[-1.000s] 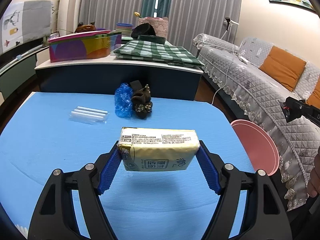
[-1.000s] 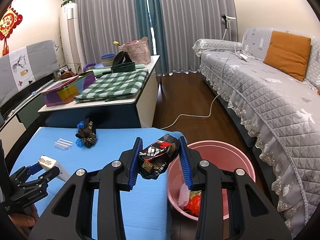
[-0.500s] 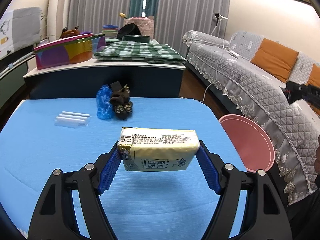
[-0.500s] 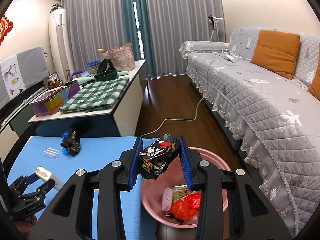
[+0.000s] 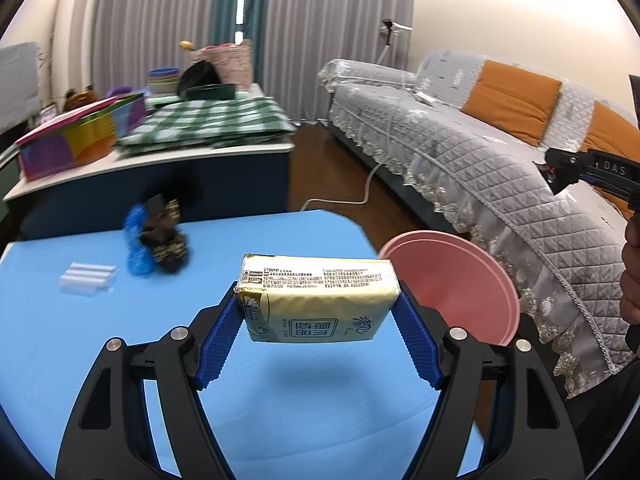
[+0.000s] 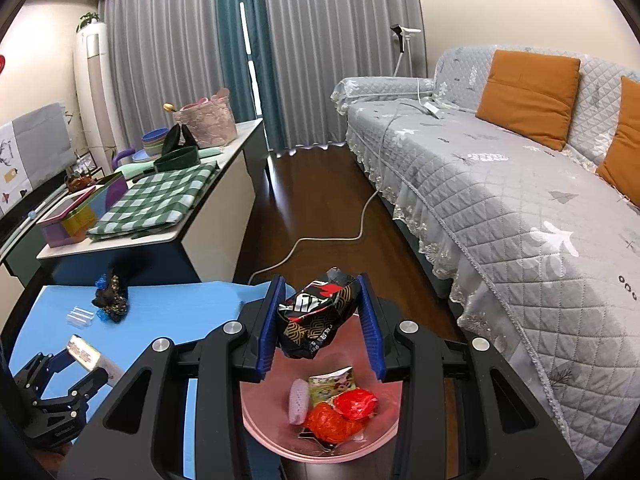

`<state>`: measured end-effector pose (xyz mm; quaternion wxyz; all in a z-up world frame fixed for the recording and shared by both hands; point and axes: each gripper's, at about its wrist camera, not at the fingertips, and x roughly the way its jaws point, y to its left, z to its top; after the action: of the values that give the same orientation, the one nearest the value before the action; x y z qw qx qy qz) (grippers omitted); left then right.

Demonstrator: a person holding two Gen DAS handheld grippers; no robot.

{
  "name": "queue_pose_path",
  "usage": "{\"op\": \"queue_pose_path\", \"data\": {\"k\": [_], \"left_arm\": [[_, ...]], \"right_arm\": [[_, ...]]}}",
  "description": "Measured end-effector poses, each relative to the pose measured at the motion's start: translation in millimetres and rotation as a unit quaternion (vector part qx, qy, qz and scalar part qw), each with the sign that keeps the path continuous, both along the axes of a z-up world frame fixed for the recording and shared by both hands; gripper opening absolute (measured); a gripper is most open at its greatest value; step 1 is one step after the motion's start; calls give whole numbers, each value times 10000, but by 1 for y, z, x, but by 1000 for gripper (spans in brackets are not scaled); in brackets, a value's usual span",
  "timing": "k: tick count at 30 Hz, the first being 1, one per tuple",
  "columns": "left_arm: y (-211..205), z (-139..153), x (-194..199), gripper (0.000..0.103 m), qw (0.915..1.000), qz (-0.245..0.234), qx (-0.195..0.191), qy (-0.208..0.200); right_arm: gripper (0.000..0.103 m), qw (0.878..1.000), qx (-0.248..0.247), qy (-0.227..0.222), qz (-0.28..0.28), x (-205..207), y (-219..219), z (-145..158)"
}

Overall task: Collect trash
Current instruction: 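Open the right tool to drop the candy wrapper while the left tool drops the tissue packet, then move both open tools back over the table toward the clear straws and blue bag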

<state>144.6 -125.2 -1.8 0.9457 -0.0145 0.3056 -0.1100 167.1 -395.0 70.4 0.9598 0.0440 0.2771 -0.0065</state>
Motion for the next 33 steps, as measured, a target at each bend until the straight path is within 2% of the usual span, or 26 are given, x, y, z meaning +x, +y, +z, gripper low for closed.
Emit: {"op": "queue_pose_path", "data": {"k": [13, 21, 23, 25, 27, 33], "left_arm": [[-80, -6, 41, 72, 9970, -762, -50, 117], [-109, -19, 58, 72, 9947, -995, -79, 251], [-115, -21, 61, 72, 9939, -1059, -111, 289], [-119, -22, 63, 79, 9929, -1139, -137, 301], [-118, -22, 63, 82, 9928, -1149, -167, 305], [-107, -22, 60, 82, 9935, -1069, -181, 357]], "right_arm": [[37, 9999, 11, 157, -50, 26, -25, -6], [37, 9995, 72, 306, -24, 40, -30, -20], [40, 9994, 72, 347, 36, 42, -28, -22], [68, 9991, 29, 411, 53, 45, -26, -25], [68, 9992, 28, 408, 26, 46, -27, -26], [69, 9994, 65, 347, 20, 44, -25, -23]]}}
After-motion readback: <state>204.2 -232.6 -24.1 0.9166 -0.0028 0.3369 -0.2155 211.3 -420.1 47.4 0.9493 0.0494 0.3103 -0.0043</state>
